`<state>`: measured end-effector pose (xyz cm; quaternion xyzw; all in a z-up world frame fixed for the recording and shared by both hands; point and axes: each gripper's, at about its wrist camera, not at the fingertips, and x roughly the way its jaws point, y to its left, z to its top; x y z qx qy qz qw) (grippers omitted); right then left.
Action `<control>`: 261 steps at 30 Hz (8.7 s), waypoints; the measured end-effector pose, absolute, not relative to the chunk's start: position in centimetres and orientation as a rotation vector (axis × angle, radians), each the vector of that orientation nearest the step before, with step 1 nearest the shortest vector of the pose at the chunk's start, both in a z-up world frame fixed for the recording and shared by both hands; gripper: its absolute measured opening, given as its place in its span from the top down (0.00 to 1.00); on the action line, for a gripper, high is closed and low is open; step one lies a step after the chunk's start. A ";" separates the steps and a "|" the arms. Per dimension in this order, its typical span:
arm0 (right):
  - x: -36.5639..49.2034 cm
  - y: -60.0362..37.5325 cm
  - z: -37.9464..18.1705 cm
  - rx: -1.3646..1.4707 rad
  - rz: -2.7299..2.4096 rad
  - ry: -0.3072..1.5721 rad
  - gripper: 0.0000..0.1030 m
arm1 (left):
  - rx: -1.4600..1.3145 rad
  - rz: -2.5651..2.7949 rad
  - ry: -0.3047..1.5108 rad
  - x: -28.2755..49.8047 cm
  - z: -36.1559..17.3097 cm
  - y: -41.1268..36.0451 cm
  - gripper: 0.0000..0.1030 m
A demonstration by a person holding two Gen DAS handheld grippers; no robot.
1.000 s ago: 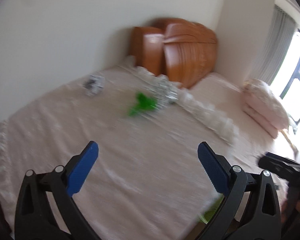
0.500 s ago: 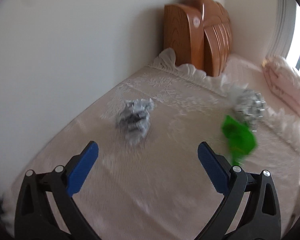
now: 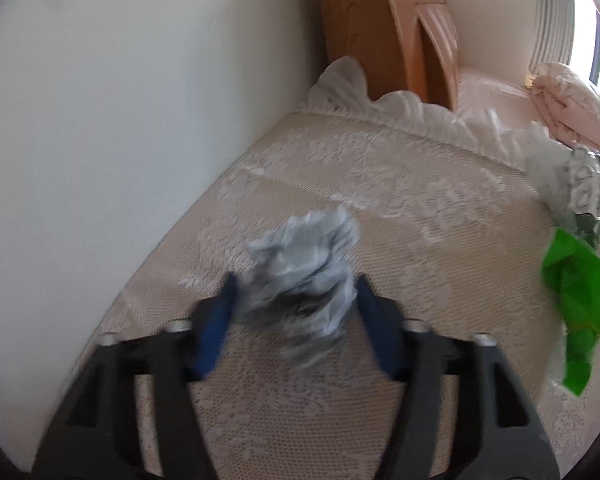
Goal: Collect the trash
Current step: 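Grasp the crumpled paper with the left tool while the right tool grasps the green snack bag, then carry the paper and green bag to the wastebasket and release both, then grasp the foil blister pack with the left tool while the right tool grasps the green-white bag, then carry the blister pack and green-white bag to the wastebasket and release both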
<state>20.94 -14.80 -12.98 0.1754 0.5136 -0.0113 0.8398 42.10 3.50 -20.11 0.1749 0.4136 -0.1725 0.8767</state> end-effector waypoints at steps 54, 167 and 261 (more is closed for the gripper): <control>5.6 -19.4 -13.8 0.341 0.251 1.046 0.66 | 0.090 -0.267 0.840 9.0 -8.4 -1.5 0.58; 11.6 -33.2 -13.2 0.387 -0.029 0.990 0.03 | -0.227 -0.096 1.007 31.8 -16.2 -15.0 0.08; -13.1 -41.9 -13.4 0.537 -0.368 1.014 0.31 | 0.281 -0.809 1.009 1.2 -13.1 -20.8 0.31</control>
